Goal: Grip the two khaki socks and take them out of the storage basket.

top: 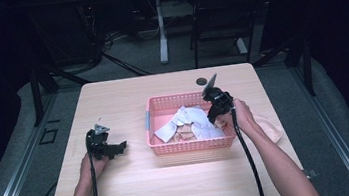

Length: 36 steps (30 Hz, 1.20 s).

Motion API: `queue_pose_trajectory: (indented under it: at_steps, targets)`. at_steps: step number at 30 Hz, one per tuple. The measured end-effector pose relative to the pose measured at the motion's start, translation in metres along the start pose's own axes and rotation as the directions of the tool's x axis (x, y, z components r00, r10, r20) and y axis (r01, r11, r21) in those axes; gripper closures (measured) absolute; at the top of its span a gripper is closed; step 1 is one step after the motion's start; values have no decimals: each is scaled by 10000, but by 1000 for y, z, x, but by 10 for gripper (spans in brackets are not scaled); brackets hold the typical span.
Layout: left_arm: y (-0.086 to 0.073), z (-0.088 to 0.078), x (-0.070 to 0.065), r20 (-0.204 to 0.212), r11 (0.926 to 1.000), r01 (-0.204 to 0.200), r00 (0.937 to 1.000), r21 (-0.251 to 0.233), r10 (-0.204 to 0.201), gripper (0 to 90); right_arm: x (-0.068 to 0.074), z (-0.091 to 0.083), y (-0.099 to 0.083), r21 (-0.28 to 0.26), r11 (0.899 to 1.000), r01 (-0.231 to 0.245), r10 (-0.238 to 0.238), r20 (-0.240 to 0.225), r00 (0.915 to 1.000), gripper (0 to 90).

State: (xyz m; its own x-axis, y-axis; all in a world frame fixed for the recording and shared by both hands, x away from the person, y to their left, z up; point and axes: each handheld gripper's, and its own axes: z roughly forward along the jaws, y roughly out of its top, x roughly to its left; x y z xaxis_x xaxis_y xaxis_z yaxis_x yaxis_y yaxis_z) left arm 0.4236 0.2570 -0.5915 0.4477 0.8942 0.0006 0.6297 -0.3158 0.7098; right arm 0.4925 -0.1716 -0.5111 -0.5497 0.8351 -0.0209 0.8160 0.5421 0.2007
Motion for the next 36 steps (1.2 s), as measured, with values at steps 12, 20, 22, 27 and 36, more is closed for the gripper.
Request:
queue_pose_trajectory:
  at_steps: [12, 20, 22, 27, 36]
  targets:
    - [0, 0, 0, -1, 10000, -2, 10000, 4, 2, 0, 9, 18, 5, 785, 9968, 121, -176, 696, 9974, 567]
    - [0, 0, 0, 0, 10000, -2, 10000, 2, 2, 0, 11, 25, 5, 931, 9956, -98, -14, 1191, 9929, 690]
    - [0, 0, 0, 1, 10000, -3, 10000, 3, 3, 0, 11, 25, 5, 930, 9956, -111, -5, 1237, 9923, 743]
    - [0, 0, 0, 3, 10000, -2, 10000, 4, 2, 0, 10, 21, 4, 708, 9974, -162, 91, 994, 9950, 850]
    - [0, 0, 0, 0, 10000, -4, 10000, 6, 4, 0, 11, -6, 2, -457, 9988, -177, 189, 250, 9995, 868]
